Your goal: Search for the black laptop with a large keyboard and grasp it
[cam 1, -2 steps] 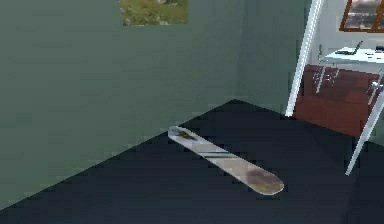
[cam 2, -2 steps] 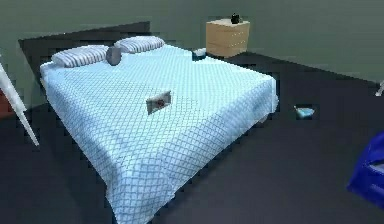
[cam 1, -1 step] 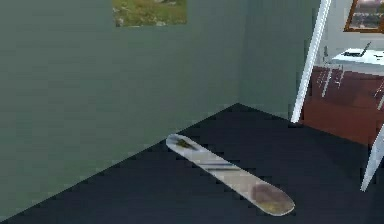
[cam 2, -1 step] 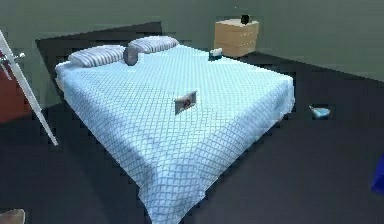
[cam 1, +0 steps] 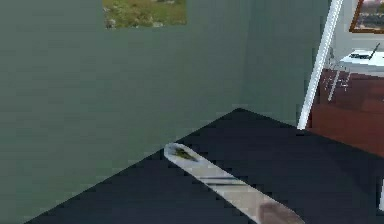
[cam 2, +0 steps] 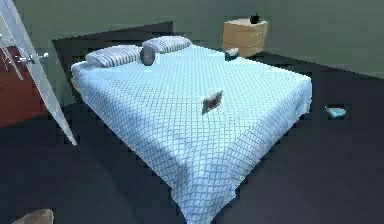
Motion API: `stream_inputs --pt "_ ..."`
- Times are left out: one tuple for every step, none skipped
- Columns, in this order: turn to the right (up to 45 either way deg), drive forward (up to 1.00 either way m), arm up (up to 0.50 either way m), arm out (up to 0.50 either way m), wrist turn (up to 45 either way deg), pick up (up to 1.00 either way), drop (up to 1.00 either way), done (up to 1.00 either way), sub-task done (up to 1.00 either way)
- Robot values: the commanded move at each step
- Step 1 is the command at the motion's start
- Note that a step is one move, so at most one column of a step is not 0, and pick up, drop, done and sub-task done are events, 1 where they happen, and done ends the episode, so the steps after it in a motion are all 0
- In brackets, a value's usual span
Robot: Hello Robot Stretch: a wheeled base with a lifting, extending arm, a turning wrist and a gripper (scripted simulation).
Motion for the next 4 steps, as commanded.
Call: stream_inputs --pt "45.0 0.0 0.0 0.0 0.0 0.0 0.0 0.0 0.0" --pt "15.0 0.0 0.0 0.0 0.0 0.0 0.0 0.0 0.0" --pt "0.0 1.0 0.0 0.0 0.0 0.0 0.0 0.0 0.0" --pt "15.0 0.0 0.0 0.0 0.0 0.0 0.0 0.0 0.0"
